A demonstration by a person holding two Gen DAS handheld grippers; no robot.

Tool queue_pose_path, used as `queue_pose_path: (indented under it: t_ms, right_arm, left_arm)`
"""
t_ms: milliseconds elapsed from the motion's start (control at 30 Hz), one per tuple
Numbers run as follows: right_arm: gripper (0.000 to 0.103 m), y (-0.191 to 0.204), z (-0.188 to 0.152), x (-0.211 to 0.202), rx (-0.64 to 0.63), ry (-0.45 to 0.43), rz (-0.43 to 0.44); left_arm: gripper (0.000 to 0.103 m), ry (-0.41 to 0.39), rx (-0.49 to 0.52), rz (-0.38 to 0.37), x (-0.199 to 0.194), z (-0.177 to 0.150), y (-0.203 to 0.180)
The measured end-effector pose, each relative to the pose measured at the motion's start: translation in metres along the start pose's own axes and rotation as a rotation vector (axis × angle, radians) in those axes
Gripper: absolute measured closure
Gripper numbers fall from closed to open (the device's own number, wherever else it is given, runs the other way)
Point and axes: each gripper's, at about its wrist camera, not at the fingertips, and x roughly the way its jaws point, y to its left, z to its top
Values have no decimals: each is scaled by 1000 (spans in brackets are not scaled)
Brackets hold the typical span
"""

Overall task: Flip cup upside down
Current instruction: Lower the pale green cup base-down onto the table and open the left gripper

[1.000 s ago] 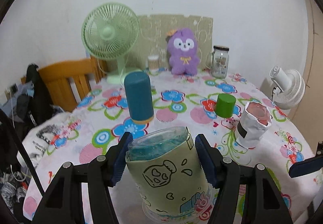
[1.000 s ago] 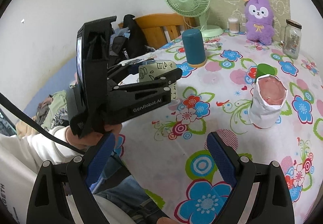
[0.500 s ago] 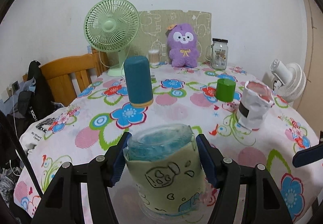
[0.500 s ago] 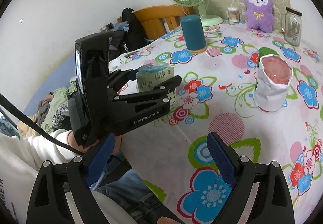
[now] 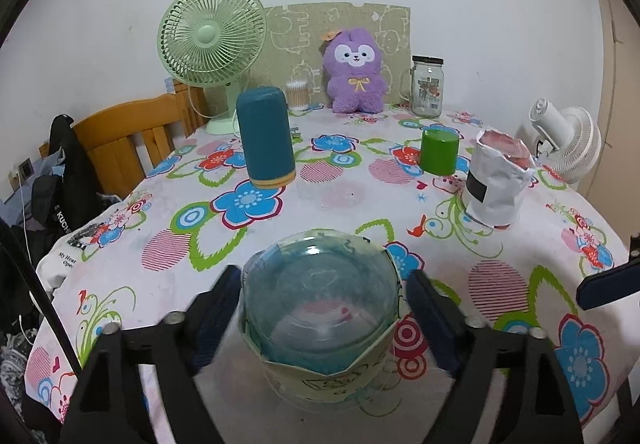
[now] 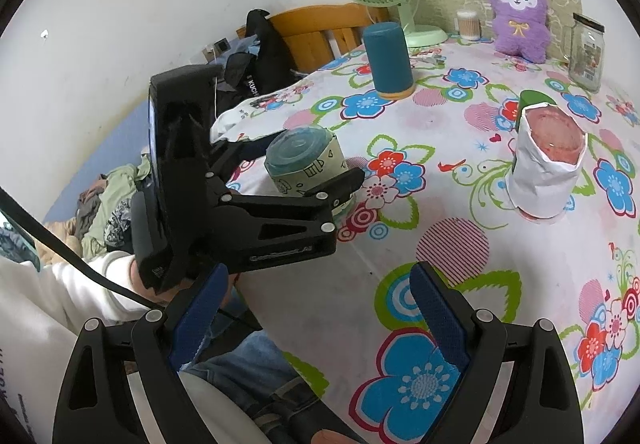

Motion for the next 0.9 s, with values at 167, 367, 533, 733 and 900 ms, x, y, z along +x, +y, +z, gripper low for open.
queue_pose_path:
  t_ms: [167, 367, 533, 733, 900]
  right_arm:
    - [9, 0, 6, -2, -10, -5, -6]
    - [9, 3, 16, -7, -31, -19, -10]
    - [9, 4, 23, -13, -38, -35, -1]
    - [9, 4, 31, -16, -31, -52, 7]
    - [9, 4, 36, -18, -16, -64, 2]
  left_arm:
    - [5, 12, -22, 0, -3, 8, 6]
    - [5, 54, -49, -6, -4, 21, 17]
    - [4, 84, -68, -21, -10, 33, 25]
    - [3, 126, -63, -36, -14, 47, 29]
    - [2, 146, -56, -49, -19, 57, 30]
